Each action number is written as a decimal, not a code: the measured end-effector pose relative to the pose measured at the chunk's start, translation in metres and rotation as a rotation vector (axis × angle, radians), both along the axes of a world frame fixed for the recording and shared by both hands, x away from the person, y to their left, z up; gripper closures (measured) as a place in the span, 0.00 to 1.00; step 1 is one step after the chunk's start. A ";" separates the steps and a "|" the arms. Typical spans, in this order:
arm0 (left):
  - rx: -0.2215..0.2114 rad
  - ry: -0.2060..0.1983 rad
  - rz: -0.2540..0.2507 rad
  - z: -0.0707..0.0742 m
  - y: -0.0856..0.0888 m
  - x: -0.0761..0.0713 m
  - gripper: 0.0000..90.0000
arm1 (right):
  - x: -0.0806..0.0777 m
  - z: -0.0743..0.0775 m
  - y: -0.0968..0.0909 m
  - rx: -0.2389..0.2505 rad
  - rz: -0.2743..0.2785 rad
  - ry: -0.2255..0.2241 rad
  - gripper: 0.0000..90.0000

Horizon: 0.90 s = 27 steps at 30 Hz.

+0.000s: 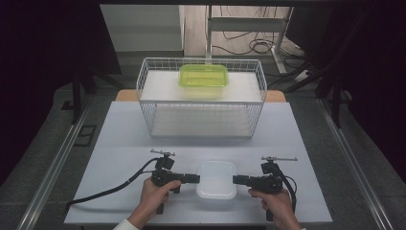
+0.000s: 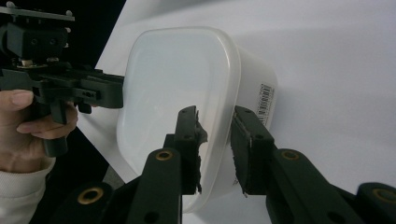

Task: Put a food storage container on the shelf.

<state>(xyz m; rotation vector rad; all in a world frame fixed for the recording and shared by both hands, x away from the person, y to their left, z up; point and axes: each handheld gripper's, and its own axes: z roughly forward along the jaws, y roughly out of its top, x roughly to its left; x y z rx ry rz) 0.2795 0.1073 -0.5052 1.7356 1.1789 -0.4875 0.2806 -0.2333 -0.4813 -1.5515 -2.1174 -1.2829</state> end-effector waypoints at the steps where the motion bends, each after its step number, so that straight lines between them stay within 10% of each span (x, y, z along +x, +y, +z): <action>1: 0.000 -0.004 0.002 0.001 0.000 -0.001 0.83 | 0.000 0.000 0.000 0.002 0.002 0.000 0.81; 27: 0.024 -0.100 0.023 0.013 0.007 -0.006 0.88 | -0.006 0.010 0.003 0.024 0.028 -0.092 0.88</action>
